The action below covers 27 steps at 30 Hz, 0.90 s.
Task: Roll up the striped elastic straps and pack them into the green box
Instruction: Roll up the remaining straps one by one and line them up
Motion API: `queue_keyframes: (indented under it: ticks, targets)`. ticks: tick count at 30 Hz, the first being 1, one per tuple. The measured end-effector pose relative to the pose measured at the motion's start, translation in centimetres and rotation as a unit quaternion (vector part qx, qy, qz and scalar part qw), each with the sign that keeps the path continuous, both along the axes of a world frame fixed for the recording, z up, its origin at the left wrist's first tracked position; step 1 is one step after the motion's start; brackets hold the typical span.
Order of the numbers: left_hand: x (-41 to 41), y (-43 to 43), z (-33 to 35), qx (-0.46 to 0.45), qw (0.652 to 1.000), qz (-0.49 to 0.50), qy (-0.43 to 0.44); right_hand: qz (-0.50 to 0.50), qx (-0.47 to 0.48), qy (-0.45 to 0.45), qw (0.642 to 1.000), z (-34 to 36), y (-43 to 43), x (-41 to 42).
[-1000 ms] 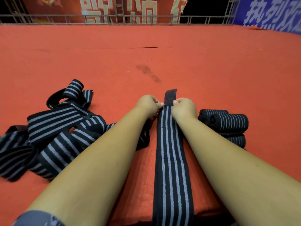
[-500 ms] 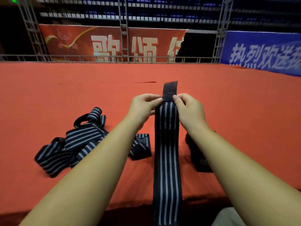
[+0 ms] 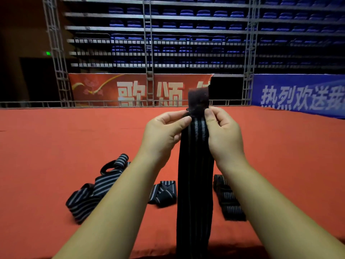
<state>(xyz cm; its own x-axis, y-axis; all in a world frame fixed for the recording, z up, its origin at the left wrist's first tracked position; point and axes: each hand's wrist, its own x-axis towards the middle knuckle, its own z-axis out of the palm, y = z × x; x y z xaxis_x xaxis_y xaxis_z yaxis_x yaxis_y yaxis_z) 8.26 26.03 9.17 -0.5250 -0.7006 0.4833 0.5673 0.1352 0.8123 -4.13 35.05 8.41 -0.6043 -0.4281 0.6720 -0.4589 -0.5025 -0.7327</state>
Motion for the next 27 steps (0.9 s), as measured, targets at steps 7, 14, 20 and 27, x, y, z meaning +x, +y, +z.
queue_keyframes:
  ticks: [7,14,20,27]
  targets:
    - [2.1,2.0,2.5,0.02,0.997,0.04,0.065,0.087,-0.026,-0.037,0.995,2.9,2.2,1.9]
    - [3.8,2.6,3.3,0.025,0.998,0.02,0.061,0.1,0.023,-0.002,0.995,2.9,2.7,0.6]
    - [4.5,3.0,3.6,0.03,0.998,-0.005,0.055,0.116,0.023,0.023,0.993,2.6,3.0,0.7]
    - [6.3,4.1,3.1,0.049,0.998,-0.035,0.027,0.132,0.051,0.091,0.986,2.8,4.4,1.1]
